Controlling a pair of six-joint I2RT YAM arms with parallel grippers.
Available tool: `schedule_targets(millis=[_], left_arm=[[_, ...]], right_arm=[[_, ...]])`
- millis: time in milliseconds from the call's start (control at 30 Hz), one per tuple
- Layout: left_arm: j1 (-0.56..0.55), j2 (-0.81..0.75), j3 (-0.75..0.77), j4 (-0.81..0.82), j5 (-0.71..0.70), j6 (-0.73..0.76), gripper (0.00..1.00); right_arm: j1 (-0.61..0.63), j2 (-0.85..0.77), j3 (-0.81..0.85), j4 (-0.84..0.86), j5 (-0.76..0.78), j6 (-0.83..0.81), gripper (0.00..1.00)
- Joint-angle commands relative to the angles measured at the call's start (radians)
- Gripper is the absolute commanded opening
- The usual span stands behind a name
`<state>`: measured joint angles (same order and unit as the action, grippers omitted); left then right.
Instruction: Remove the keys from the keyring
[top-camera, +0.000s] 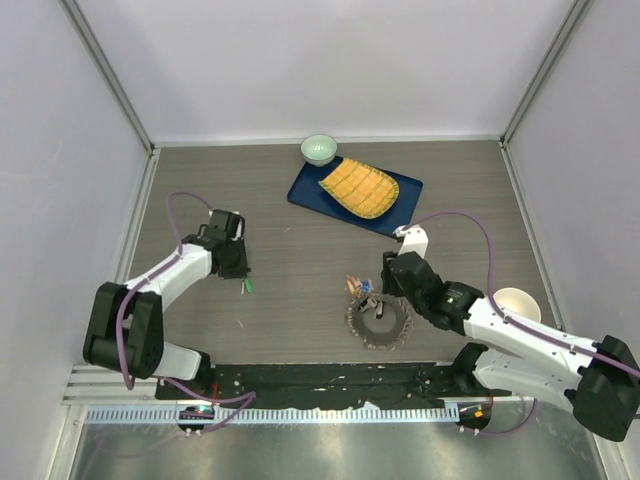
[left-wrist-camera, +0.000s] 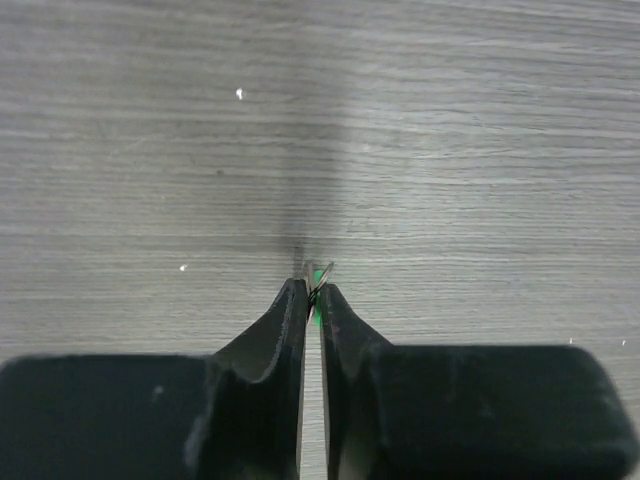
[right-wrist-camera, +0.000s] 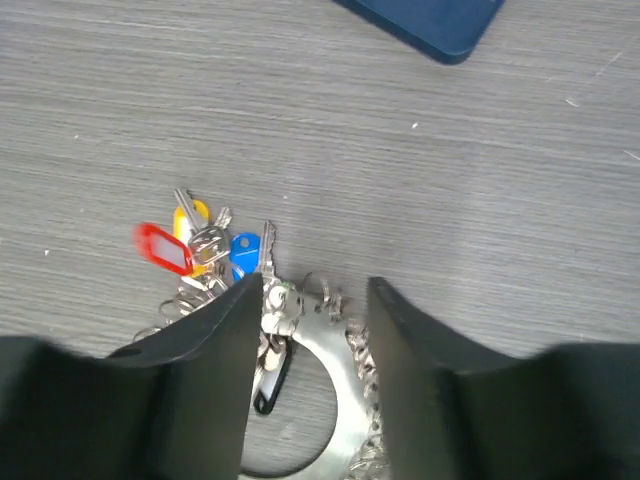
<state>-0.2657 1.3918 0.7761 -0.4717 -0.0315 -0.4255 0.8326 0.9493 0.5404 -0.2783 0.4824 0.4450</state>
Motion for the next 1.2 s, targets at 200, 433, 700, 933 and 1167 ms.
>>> schedule_targets(millis=[200,433,700,933,1167], left_arm=[[0.005,-0.071,0.09,-0.119,0.028,-0.075,0.81],[0.005,-0.33,0.195,-0.107,0.229,0.039,1.0],[0.005,-0.585,0.108,0.25,0.507,-0.028,1.0],[0.003,-0.651,0.054,0.332,0.581,-0.064,1.0],[0.0,-0.632,0.123,0.277,0.594,-0.019,1.0]], right_arm=[[-0.006,-0.011,0.327,-0.208,0.159,0.013,0.88],[-0.006,-0.064,0.527,-0.427,0.174,0.106,0.94],[-0.004,-0.239,0.527,-0.323,0.052,0.064,0.96],[-0.004,-0.346,0.431,-0.248,0.036,0.047,0.96],[-0.004,-0.363,0.423,-0.191,0.041,0.017,0.96]])
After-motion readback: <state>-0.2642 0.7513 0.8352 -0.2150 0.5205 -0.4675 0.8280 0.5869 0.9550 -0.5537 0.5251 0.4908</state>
